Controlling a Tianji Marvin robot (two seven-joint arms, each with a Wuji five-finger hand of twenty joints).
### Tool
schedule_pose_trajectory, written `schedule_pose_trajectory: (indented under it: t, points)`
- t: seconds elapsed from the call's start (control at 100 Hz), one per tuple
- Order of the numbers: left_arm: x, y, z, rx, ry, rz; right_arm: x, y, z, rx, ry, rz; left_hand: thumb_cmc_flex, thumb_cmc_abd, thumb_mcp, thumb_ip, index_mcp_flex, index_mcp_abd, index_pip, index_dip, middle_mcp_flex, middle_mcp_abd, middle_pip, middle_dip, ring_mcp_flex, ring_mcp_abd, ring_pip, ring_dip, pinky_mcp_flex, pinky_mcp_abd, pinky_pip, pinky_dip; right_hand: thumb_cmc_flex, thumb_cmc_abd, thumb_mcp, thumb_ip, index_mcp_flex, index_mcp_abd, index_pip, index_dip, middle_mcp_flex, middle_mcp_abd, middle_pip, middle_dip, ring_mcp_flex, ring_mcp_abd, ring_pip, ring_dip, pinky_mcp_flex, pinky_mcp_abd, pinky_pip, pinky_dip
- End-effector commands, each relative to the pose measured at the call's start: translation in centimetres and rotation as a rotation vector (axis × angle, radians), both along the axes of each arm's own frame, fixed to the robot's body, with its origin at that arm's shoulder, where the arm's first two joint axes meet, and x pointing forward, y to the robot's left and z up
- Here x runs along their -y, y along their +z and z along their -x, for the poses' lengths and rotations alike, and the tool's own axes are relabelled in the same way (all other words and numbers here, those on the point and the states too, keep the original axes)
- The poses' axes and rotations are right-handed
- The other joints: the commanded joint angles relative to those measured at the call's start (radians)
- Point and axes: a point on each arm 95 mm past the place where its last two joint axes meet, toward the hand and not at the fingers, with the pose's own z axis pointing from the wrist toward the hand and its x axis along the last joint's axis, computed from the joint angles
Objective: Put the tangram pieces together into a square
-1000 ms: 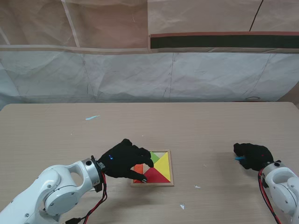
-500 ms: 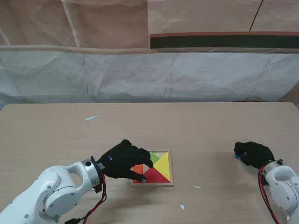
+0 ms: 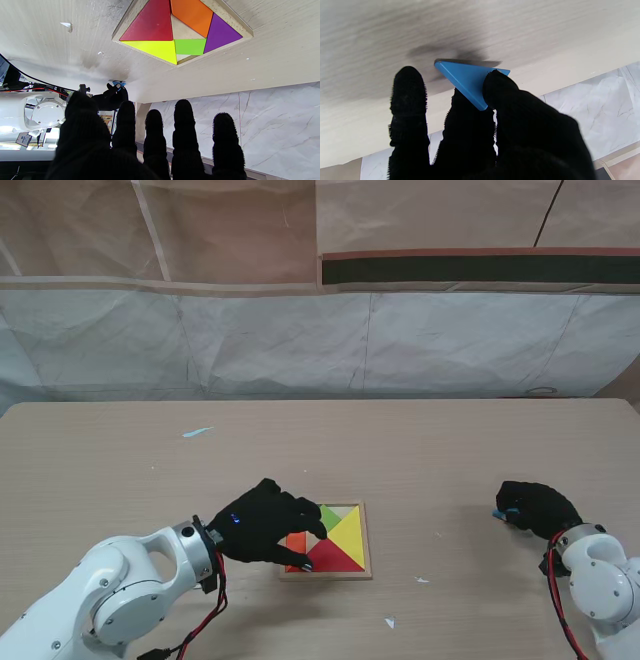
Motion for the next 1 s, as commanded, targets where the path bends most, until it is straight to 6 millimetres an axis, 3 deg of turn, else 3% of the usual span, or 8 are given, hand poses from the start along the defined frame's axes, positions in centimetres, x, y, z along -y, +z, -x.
schedule_pose_trajectory:
  t: [0.0,0.46,0.76,0.99]
  points:
    - [0.0,0.0,0.1,-0.005,0.0,-0.006,-1.1,-3.1,1.9,-0.115,0.024,0.003,0.035,0.046,0.001,0.028,0.023,0.0,0.011,0.012,0.004,-0.021,-0.011,-0.002,0.015,-0.022,0.013,0.012,0.004,-0.008,0.019,0.009,0.09,-0.007,0.053,-0.008,0.02,0.0,0.001,-0.008,0.041,0.023,0.03,-0.007,0.183,0.067,0.088,0.026,0.017,-0.235,-0.006,0.032]
    - [-0.1,0.0,0.2,0.002,0.003,-0.002,-5.0,0.9,-0.8,-0.088,0.086,-0.126,0.035,0.046,0.0,0.028,0.026,0.001,0.013,0.012,0.004,-0.021,-0.011,-0.002,0.017,-0.021,0.014,0.012,0.005,-0.009,0.019,0.01,0.105,-0.012,0.047,-0.01,0.022,0.024,-0.005,-0.006,0.04,0.042,0.03,-0.004,0.184,0.084,0.091,0.03,0.019,-0.209,-0.002,0.049]
    - [-0.7,-0.2,0.5,0.009,0.02,0.0,-9.3,3.2,-3.3,-0.093,0.155,-0.211,0.035,0.046,0.0,0.028,0.028,0.001,0.014,0.012,0.005,-0.021,-0.011,-0.002,0.016,-0.021,0.013,0.012,0.006,-0.01,0.02,0.01,0.111,-0.013,0.044,-0.01,0.024,0.032,-0.008,-0.004,0.039,0.047,0.028,-0.003,0.185,0.09,0.093,0.029,0.02,-0.206,0.001,0.055]
    - [-1.3,-0.3,0.6,0.01,0.031,0.002,-13.7,4.3,-5.3,-0.093,0.234,-0.262,0.035,0.046,0.0,0.028,0.028,0.002,0.013,0.011,0.005,-0.021,-0.011,-0.002,0.016,-0.022,0.013,0.012,0.006,-0.009,0.02,0.01,0.11,-0.011,0.043,-0.01,0.024,0.029,-0.01,-0.002,0.037,0.044,0.028,-0.001,0.183,0.088,0.094,0.029,0.019,-0.205,-0.001,0.058]
